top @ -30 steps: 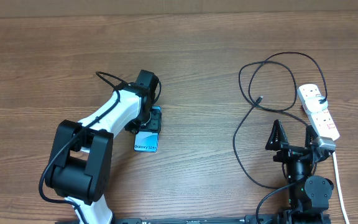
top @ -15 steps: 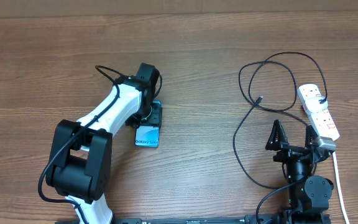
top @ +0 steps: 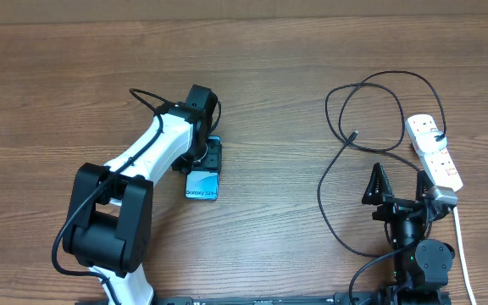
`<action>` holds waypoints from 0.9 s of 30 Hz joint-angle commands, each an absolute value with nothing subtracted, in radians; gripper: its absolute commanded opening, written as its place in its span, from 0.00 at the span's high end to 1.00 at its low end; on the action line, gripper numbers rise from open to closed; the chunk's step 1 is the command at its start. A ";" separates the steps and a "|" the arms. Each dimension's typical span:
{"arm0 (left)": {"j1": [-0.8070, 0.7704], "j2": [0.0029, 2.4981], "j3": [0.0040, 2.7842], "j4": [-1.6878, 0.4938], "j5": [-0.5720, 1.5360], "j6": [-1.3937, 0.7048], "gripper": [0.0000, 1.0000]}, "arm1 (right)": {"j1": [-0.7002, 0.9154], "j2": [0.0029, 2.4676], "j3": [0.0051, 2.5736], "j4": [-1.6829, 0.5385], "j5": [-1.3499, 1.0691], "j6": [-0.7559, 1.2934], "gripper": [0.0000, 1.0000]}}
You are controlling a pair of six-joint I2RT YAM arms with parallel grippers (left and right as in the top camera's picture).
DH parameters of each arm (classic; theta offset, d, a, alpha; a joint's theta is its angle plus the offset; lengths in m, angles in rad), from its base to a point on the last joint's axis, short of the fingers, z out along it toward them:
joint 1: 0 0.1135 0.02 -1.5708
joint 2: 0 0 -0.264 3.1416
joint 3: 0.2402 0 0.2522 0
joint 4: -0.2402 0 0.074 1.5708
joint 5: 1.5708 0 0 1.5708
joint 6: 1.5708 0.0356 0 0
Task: Plug charger to phone and switch on socket
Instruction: 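Grasp the phone with the left gripper and lift it up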
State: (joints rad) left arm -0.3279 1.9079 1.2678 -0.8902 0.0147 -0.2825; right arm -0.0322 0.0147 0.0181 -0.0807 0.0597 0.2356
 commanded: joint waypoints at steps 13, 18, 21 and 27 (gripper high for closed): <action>-0.334 1.909 1.265 -0.870 0.016 -0.293 0.38 | -0.034 0.003 0.008 -0.077 0.066 0.234 0.00; -0.334 1.909 1.248 -0.854 0.015 -0.292 0.34 | -0.034 0.003 0.008 -0.077 0.066 0.234 0.00; -0.334 1.909 1.206 -0.810 0.022 -0.293 0.32 | -0.034 0.003 0.008 -0.077 0.066 0.234 0.00; -0.334 1.909 1.174 -0.788 0.026 -0.292 0.21 | -0.034 0.003 0.008 -0.077 0.066 0.234 0.00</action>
